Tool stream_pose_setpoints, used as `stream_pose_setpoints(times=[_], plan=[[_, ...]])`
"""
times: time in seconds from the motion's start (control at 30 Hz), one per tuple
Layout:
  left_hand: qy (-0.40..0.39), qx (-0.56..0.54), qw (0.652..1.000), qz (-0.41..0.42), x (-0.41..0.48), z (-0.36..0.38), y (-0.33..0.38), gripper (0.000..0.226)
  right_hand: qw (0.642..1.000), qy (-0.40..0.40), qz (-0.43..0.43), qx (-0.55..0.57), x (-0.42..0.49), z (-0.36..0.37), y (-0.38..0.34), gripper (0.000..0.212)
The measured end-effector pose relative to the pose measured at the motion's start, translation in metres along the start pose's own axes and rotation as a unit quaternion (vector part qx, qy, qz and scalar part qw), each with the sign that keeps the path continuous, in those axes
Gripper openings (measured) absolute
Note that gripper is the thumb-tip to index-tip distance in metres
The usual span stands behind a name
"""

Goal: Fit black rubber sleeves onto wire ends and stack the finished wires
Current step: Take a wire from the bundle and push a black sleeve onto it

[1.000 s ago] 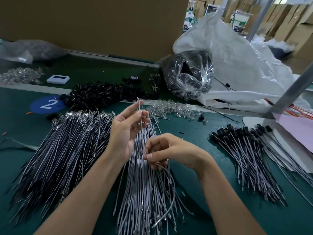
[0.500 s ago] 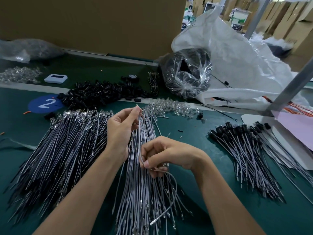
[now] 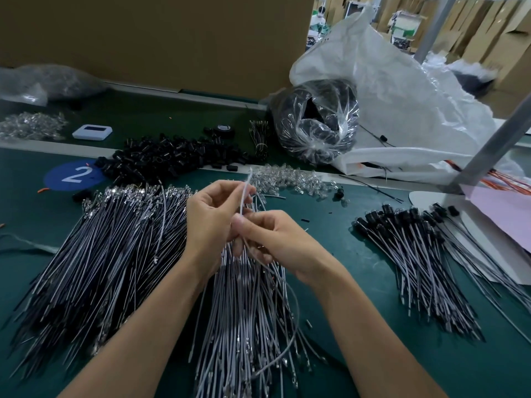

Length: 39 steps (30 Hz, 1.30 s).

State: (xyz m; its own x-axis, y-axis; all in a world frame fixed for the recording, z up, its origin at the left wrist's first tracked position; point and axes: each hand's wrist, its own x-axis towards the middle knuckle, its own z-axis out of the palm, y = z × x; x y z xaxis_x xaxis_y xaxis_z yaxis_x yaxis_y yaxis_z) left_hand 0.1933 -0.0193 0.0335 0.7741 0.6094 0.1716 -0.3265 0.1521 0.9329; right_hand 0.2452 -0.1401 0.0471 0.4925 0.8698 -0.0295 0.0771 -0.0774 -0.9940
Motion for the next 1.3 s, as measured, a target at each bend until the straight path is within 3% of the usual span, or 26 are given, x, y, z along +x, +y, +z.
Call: stream_pose_setpoints(times=[0.1, 0.23, 0.33, 0.53, 0.63, 0.73, 0.83, 0.87, 0.97, 1.1, 1.2, 1.3], plan=[[0.001, 0.035, 0.999, 0.032, 0.001, 0.001, -0.005, 0.005, 0.994, 0.105, -0.014, 0.037, 0.002, 0.002, 0.0, 0.022], [0.009, 0.046, 0.998, 0.052, 0.002, 0.001, -0.007, 0.017, 0.983, 0.177, -0.024, 0.052, 0.0, -0.003, -0.002, 0.017], [0.006, 0.056, 0.997, 0.057, 0.003, 0.001, -0.009, 0.012, 0.964, 0.257, -0.053, 0.049, -0.002, -0.006, -0.004, 0.017], [0.044, 0.096, 0.994, 0.029, 0.006, 0.0, -0.009, 0.043, 0.901, 0.371, -0.183, 0.133, -0.019, -0.024, -0.041, 0.015], [0.028, 0.189, 0.98, 0.06, 0.005, 0.0, -0.008, 0.034, 0.872, 0.381, -0.269, 0.147, -0.045, -0.036, -0.071, 0.015], [-0.006, 0.322, 0.939, 0.119, -0.001, 0.004, -0.006, 0.023, 0.862, 0.379, -0.323, 0.091, -0.079, -0.067, -0.103, 0.018], [0.012, 0.464, 0.865, 0.193, -0.003, 0.003, 0.005, 0.022, 0.895, 0.381, -0.203, -0.109, -0.108, -0.103, -0.132, 0.041], [0.036, 0.505, 0.838, 0.203, -0.001, -0.001, 0.012, 0.021, 0.901, 0.375, -0.178, -0.125, -0.114, -0.109, -0.134, 0.043], [0.104, 0.635, 0.754, 0.132, 0.014, -0.025, 0.038, 0.014, 0.916, 0.344, -0.196, -0.062, -0.113, -0.102, -0.119, 0.022], [0.105, 0.751, 0.651, -0.029, 0.025, -0.052, 0.06, 0.021, 0.93, 0.313, -0.077, -0.174, -0.079, -0.081, -0.059, 0.025], [0.071, 0.752, 0.647, -0.102, 0.024, -0.061, 0.06, 0.032, 0.932, 0.293, -0.001, -0.215, -0.054, -0.064, -0.012, 0.016], [0.074, 0.733, 0.668, -0.108, 0.023, -0.064, 0.056, 0.019, 0.922, 0.299, -0.003, -0.247, -0.041, -0.05, 0.013, 0.018]])
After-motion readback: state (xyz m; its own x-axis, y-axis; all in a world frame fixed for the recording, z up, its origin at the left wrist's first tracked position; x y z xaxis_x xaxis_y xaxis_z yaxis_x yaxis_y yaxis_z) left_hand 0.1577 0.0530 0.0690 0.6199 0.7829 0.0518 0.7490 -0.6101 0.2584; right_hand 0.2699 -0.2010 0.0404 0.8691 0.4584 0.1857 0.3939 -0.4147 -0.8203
